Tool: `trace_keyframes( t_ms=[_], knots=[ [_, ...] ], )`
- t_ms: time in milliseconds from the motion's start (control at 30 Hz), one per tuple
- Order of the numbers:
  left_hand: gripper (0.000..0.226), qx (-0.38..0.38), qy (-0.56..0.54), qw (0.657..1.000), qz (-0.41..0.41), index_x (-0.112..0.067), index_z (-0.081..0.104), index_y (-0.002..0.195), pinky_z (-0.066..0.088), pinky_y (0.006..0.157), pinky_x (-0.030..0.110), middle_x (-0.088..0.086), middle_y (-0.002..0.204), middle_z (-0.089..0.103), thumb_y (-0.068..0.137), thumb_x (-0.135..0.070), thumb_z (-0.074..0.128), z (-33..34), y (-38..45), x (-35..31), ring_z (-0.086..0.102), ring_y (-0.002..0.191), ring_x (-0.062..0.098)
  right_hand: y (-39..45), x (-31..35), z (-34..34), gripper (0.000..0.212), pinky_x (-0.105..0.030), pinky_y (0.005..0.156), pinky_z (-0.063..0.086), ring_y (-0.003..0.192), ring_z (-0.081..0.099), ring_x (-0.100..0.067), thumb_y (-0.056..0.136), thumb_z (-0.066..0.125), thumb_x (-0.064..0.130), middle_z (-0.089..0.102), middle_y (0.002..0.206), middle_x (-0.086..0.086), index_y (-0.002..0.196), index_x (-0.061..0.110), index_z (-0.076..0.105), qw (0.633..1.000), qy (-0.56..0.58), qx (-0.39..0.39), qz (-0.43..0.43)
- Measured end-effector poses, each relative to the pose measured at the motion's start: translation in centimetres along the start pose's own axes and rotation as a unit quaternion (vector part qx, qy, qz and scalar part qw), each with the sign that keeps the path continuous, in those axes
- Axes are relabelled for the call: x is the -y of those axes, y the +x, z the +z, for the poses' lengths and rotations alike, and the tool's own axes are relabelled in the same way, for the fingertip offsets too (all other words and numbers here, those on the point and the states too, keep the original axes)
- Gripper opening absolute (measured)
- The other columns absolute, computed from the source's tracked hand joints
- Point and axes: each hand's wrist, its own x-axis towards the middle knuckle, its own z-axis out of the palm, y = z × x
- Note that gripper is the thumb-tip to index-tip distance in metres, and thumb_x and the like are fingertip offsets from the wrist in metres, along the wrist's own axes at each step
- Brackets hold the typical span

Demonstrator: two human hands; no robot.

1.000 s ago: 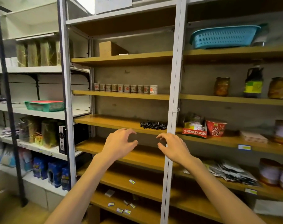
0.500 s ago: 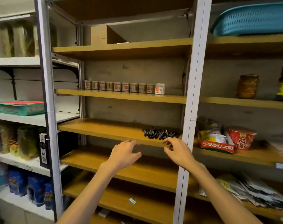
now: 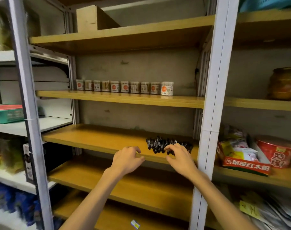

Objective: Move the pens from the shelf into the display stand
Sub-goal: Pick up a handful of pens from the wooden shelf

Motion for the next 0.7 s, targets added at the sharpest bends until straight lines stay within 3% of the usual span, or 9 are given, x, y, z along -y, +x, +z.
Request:
trace_keyframes(
  t_ms=[233, 467, 567, 700],
  knots=[
    [0.053, -0.028, 0.012, 0.999, -0.037, -0.025, 0.064, 0.124, 0.051, 0.081, 0.031, -0.004, 0.114, 0.07, 0.089, -0.064, 0.057, 3.0, 6.5, -1.1, 0.065, 0.102, 0.019, 5.9, -2.9, 2.4, 0.032, -0.026, 0.102, 0.036, 0.128, 0.045, -0.012, 0.099, 0.062, 0.026, 0.054, 0.13, 0.006, 0.131, 0.029, 0.059, 1.0, 0.026, -0.013, -0.011],
    [0.072, -0.02, 0.044, 0.995, -0.087, -0.017, 0.064, 0.118, 0.053, 0.079, 0.034, -0.001, 0.104, 0.065, 0.083, -0.079, 0.048, 6.3, 11.3, -1.2, 0.062, 0.095, 0.022, 9.6, -5.0, 4.3, 0.027, -0.03, 0.1, 0.038, 0.125, 0.044, -0.013, 0.1, 0.056, 0.024, 0.053, 0.127, 0.009, 0.126, 0.032, 0.059, 1.0, 0.024, -0.016, 0.002],
    [0.094, -0.002, 0.065, 0.992, -0.105, -0.013, 0.059, 0.129, 0.051, 0.091, 0.039, 0.005, 0.123, 0.063, 0.077, -0.089, 0.041, 7.2, 13.5, -1.4, 0.059, 0.114, 0.028, 10.8, -5.6, 4.5, 0.025, -0.028, 0.095, 0.038, 0.123, 0.046, -0.013, 0.1, 0.057, 0.026, 0.054, 0.124, 0.01, 0.124, 0.032, 0.06, 0.999, 0.014, -0.033, 0.001],
    [0.109, 0.046, 0.085, 0.988, -0.117, -0.009, 0.047, 0.144, 0.044, 0.106, 0.043, 0.01, 0.146, 0.051, 0.075, -0.092, 0.04, 7.8, 15.8, -1.5, 0.047, 0.134, 0.033, 12.3, -5.4, 4.4, 0.025, -0.033, 0.102, 0.038, 0.128, 0.045, -0.016, 0.1, 0.056, 0.026, 0.055, 0.129, 0.007, 0.124, 0.033, 0.059, 0.998, 0.013, -0.059, 0.028]
  ],
)
